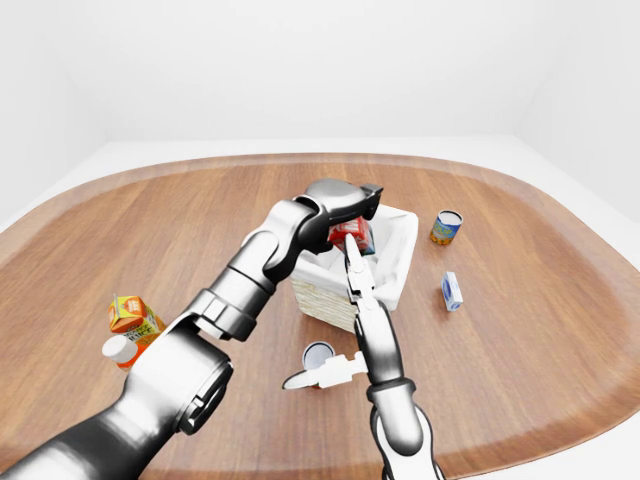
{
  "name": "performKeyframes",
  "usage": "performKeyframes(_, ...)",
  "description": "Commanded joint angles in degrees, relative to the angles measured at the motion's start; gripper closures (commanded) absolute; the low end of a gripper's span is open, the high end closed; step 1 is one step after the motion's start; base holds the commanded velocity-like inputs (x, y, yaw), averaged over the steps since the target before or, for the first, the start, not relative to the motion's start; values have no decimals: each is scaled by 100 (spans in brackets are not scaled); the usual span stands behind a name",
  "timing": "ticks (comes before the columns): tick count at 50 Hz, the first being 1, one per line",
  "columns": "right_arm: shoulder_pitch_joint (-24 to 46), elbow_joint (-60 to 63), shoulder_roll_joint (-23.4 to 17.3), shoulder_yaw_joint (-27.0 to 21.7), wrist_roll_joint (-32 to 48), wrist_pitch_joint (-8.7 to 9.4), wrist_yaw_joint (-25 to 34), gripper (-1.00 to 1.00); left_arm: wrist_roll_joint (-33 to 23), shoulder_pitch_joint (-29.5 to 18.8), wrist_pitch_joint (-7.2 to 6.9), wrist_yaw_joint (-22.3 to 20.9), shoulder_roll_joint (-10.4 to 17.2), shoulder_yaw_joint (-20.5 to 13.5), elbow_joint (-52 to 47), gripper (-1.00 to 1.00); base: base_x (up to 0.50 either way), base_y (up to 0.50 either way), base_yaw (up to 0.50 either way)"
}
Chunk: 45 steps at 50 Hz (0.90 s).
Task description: Pick the milk and place it in the basket.
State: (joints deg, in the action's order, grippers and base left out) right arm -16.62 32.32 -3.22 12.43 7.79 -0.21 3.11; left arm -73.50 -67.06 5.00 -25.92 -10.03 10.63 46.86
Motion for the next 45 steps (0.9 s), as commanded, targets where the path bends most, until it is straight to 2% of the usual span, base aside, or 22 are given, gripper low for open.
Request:
performKeyframes(1,-1,-26,-6,-3,-5,-27,2,-100,-23,-398,0,860,-11,-155,600,100,0,0,0)
performKeyframes(5,-7,-11,-5,-11,-11,-23,9,-100,-46,-520,0,931,13,-124,891,100,0,0,0)
performKeyframes(7,-1,-24,-2,-11,-18,-23,15,-100,-44,-583,0,1143,7,-139,1027,100,0,0,0)
performKeyframes(22,-18,-17,-9,-6,-21,-44,13,-100,-88,-926,0,1690,-35,-117,1801,100,0,0,0)
performKeyframes(45,-41,-47,-15,9,-21,-93,23,-100,-215,-1085,0,2176,-113,-103,2374,100,0,0,0)
